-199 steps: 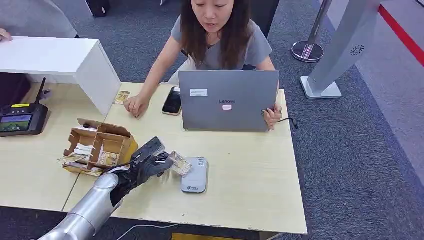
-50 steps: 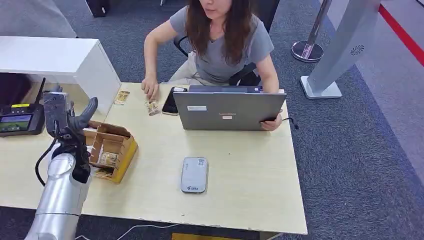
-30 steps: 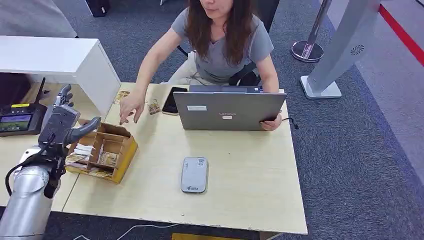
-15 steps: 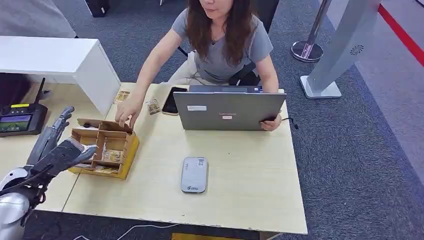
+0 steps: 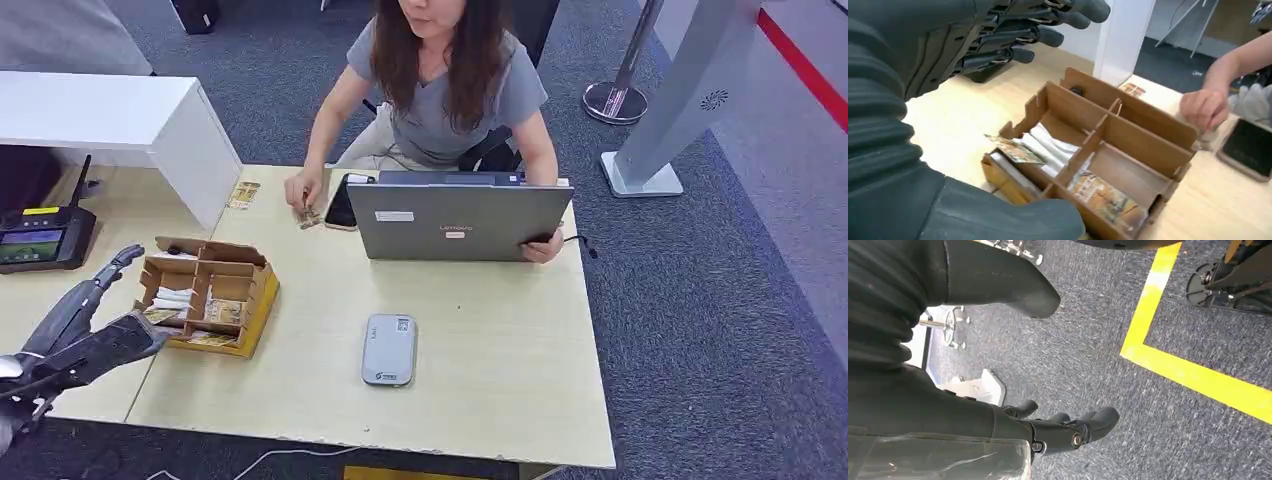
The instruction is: Pass the card to the sensor for recognition and then transmit it.
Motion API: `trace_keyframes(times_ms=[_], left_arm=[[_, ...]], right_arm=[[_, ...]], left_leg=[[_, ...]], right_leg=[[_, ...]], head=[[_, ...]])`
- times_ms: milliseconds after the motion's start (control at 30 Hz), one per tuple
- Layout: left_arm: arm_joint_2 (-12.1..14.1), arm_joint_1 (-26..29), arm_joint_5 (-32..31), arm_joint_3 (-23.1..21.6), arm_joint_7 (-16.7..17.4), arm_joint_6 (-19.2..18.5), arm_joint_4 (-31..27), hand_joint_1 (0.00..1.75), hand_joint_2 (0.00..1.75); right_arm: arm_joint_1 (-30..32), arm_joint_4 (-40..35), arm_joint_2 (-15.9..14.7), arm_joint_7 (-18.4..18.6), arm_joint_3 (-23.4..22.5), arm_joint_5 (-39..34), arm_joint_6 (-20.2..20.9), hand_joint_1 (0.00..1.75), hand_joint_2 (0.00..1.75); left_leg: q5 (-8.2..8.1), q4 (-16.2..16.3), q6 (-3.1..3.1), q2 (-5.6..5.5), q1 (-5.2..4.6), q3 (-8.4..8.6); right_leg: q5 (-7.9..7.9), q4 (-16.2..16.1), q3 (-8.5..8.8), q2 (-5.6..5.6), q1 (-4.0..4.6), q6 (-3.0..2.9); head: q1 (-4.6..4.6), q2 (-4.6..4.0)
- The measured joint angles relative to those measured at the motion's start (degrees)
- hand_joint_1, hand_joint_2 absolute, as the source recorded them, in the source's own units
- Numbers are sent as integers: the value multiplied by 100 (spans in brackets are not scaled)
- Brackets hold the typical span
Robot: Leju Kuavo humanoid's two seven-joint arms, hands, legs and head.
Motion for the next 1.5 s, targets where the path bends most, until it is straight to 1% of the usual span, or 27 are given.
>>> trace_keyframes(times_ms=[100,200,467,567,633,700,767,933,1033,1100,1300,1400,1500], left_arm=[[135,-9,0,2,26,-94,0,0,175],[194,-27,-2,0,35,-138,0,0,175],[242,-35,-20,0,41,-142,0,0,175],[256,-31,-162,-2,57,-118,0,0,175],[310,-29,-340,-2,124,-66,0,0,175],[396,-29,-507,-2,203,-59,2,0,175],[550,-25,-557,-4,284,-113,2,0,175],[960,-18,-592,-4,426,-291,2,0,175],[1156,-39,-562,-4,487,-385,9,0,175],[1237,-103,-555,-7,531,-444,15,0,175],[1346,-506,-570,-147,599,-603,149,0,175],[1444,-824,-455,-393,664,-767,271,0,175],[1571,-1108,-352,-649,717,-826,371,0,175]], right_arm=[[0,-2,-20,2,-7,0,0,0,175],[-1,-4,-35,22,-17,2,-2,0,175],[0,-4,-46,26,-24,7,-2,0,175],[-1,-4,-48,26,-28,4,-2,0,175],[0,-4,-54,28,-31,4,0,0,175],[0,-4,-61,35,-33,4,0,0,175],[0,-4,-70,35,-35,9,0,0,175],[0,-9,-96,46,-37,70,-2,0,175],[0,-13,-111,90,-35,112,-2,0,175],[1,-13,-120,105,-35,114,-2,0,175],[2,-20,-155,153,-35,201,-2,0,175],[1,-24,-181,162,-35,245,-9,0,175],[2,-44,-216,162,-35,295,-9,0,175]], left_leg=[[0,0,0,0,0,0],[0,0,0,1,0,0],[0,0,0,1,-1,0],[0,0,0,1,0,0],[0,0,0,1,0,0],[0,0,0,1,0,0],[0,0,0,1,1,0],[0,0,0,0,2,0],[0,0,0,1,2,0],[0,0,0,0,1,0],[0,0,0,0,1,0],[2,1,-1,-4,1,0],[1,0,-1,0,1,0]], right_leg=[[0,0,0,0,0,0],[0,0,0,1,0,0],[0,0,0,1,0,0],[0,0,0,1,0,0],[0,0,-1,1,0,0],[0,0,-1,1,0,0],[0,0,-1,1,1,0],[0,0,0,1,1,0],[0,0,-1,1,1,0],[0,0,-1,0,1,0],[1,0,0,0,0,-1],[1,-1,0,-4,1,-1],[2,0,0,-1,1,-1]], head=[[0,0],[2,0],[0,0],[2,0],[2,0],[4,0],[2,0],[2,0],[2,0],[2,0],[2,0],[2,0],[2,0]])
